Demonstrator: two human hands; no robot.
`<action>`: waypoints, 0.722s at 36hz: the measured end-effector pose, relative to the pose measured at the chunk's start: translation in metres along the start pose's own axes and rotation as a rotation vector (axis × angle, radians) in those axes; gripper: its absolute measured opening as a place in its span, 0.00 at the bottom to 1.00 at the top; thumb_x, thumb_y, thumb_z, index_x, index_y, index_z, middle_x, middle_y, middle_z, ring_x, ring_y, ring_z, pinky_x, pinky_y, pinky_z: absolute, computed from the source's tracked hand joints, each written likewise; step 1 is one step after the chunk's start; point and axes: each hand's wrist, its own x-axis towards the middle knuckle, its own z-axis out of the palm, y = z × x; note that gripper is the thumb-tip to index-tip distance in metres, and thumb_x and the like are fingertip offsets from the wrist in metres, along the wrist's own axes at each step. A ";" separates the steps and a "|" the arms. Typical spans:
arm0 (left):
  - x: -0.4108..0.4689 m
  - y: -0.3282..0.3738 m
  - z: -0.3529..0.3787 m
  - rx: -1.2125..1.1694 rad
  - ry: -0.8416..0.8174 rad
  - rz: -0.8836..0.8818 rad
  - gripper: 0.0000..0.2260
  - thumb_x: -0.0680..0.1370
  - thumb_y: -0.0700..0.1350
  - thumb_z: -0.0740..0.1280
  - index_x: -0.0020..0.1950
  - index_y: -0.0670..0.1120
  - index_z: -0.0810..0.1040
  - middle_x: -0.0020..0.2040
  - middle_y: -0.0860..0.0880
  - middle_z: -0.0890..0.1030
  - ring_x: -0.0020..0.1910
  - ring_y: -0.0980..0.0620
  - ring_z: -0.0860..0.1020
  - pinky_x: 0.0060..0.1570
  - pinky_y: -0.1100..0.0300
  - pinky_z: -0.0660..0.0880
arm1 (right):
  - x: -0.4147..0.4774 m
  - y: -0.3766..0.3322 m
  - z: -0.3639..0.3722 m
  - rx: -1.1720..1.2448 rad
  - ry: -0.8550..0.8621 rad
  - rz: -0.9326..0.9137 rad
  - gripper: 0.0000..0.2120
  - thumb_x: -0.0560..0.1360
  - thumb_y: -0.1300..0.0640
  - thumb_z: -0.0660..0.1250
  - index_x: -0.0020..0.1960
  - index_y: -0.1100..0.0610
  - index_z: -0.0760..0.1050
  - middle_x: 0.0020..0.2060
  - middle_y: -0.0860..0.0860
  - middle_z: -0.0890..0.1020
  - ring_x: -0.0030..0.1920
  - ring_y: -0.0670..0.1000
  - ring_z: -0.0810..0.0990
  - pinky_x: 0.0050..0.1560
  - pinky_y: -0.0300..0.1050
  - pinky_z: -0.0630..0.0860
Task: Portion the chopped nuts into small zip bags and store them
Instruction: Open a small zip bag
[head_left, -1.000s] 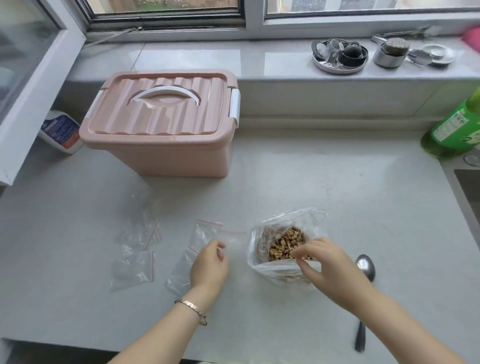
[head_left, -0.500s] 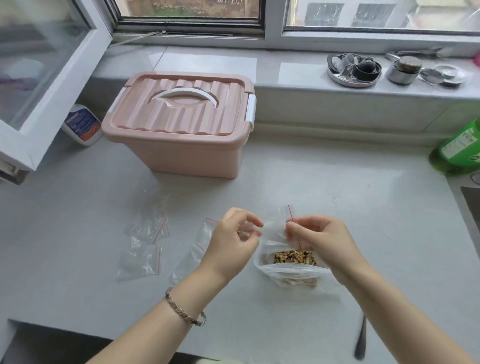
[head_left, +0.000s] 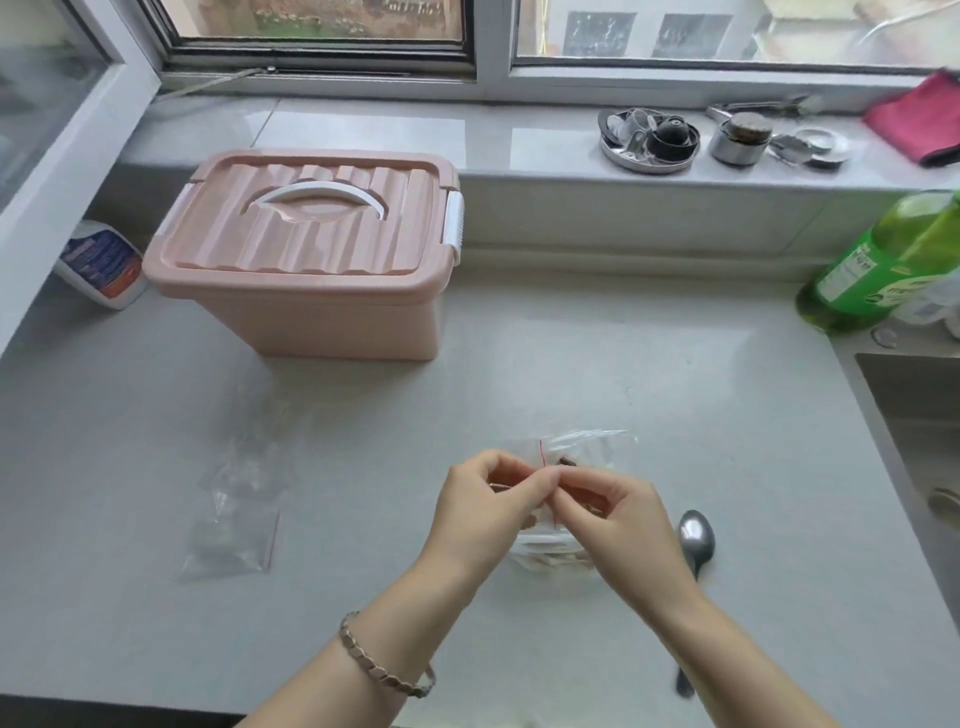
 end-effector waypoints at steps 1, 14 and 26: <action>0.001 -0.002 -0.001 0.009 -0.008 -0.013 0.06 0.72 0.42 0.72 0.42 0.39 0.78 0.36 0.48 0.81 0.38 0.54 0.80 0.38 0.62 0.78 | 0.000 0.002 0.000 -0.008 -0.007 0.003 0.11 0.74 0.67 0.65 0.45 0.56 0.84 0.38 0.49 0.85 0.42 0.45 0.83 0.43 0.34 0.76; 0.006 -0.013 -0.017 -0.031 -0.053 -0.008 0.04 0.73 0.41 0.70 0.43 0.40 0.81 0.39 0.44 0.83 0.39 0.54 0.82 0.39 0.62 0.78 | 0.009 0.013 0.005 -0.133 -0.073 -0.002 0.11 0.72 0.64 0.69 0.46 0.49 0.83 0.42 0.47 0.84 0.45 0.44 0.82 0.47 0.37 0.77; 0.008 -0.007 -0.023 -0.054 -0.123 -0.027 0.06 0.75 0.38 0.67 0.41 0.44 0.83 0.37 0.49 0.84 0.40 0.54 0.83 0.41 0.62 0.79 | 0.015 0.010 0.003 -0.163 -0.061 0.013 0.09 0.70 0.63 0.71 0.47 0.51 0.82 0.45 0.47 0.84 0.47 0.43 0.82 0.51 0.40 0.78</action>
